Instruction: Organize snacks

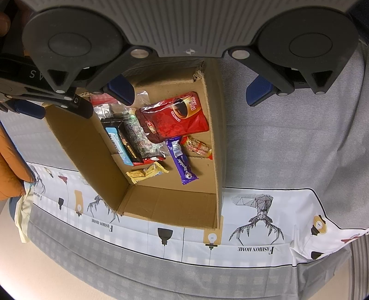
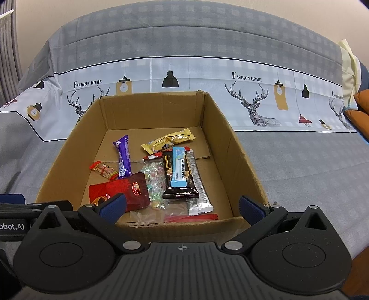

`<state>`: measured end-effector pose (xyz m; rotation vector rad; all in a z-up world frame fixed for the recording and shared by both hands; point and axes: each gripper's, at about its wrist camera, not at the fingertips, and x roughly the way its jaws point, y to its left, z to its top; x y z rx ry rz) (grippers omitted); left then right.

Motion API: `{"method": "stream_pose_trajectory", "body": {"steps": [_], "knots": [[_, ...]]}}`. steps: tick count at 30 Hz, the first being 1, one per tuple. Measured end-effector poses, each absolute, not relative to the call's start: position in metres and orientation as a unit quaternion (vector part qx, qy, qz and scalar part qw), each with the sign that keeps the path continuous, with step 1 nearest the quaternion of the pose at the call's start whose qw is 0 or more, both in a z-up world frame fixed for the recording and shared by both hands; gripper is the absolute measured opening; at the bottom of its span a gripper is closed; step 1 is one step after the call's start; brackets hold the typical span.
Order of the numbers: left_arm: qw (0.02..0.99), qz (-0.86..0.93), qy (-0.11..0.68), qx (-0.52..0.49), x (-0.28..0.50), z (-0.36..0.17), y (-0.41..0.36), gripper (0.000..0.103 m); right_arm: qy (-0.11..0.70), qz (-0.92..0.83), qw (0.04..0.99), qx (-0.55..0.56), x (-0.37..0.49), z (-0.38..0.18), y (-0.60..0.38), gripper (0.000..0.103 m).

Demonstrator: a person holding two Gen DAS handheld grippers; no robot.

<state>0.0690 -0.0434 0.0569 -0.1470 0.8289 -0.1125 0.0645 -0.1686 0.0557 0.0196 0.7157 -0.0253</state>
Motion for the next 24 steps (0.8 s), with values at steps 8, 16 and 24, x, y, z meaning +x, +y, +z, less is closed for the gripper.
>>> {"method": "stream_pose_trajectory", "body": {"steps": [8, 16, 24], "knots": [[0.911, -0.054, 0.402, -0.071, 0.0691, 0.0569, -0.0435, 0.103, 0.351, -0.012, 0.936, 0.01, 0.0649, 0.0558, -0.169, 0.103], [0.911, -0.056, 0.402, -0.072, 0.0697, 0.0567, -0.0442, 0.103, 0.352, -0.014, 0.936, 0.011, 0.0646, 0.056, -0.1689, 0.103], [0.911, -0.06, 0.402, -0.073, 0.0703, 0.0567, -0.0438, 0.103, 0.353, -0.016, 0.935, 0.014, 0.0645, 0.056, -0.1688, 0.103]]}}
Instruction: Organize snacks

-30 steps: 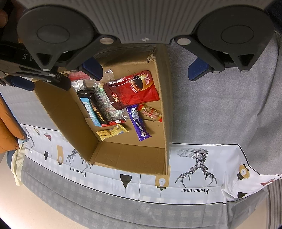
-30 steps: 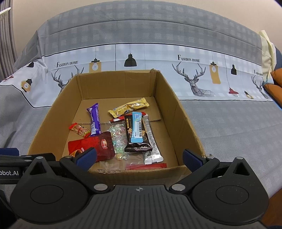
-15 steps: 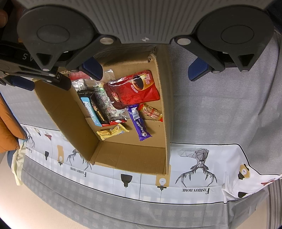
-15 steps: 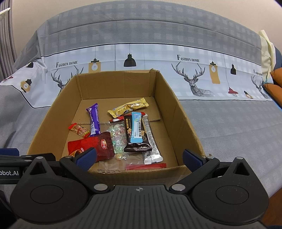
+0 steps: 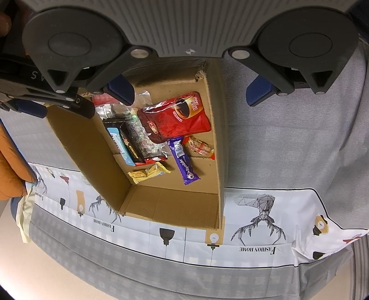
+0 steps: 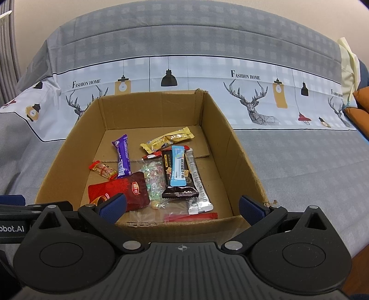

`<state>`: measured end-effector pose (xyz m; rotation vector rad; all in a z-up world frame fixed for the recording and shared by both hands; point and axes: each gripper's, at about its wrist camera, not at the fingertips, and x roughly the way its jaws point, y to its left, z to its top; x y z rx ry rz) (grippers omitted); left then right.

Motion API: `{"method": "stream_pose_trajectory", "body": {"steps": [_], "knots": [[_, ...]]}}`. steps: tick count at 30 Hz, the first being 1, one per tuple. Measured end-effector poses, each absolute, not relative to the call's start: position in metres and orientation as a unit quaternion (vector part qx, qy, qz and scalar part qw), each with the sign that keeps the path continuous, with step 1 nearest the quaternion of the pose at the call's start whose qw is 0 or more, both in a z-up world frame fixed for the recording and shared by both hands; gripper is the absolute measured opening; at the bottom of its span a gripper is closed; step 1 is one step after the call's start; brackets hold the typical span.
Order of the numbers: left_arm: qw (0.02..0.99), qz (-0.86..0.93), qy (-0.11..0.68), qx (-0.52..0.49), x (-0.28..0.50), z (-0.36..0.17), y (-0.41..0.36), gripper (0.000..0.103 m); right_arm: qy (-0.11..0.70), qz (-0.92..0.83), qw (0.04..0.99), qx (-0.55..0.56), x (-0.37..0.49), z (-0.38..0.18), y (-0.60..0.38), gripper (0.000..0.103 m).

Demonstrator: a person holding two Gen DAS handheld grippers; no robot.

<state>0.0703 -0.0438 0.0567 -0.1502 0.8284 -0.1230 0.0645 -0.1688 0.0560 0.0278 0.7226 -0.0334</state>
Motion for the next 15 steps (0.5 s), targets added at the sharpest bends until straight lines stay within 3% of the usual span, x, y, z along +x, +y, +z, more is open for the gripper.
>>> {"method": "stream_pose_trajectory", "body": {"steps": [15], "knots": [[0.914, -0.072, 0.392, -0.073, 0.0701, 0.0581, -0.0459, 0.103, 0.361, -0.021, 0.932, 0.021, 0.0656, 0.0558, -0.1694, 0.103]]}}
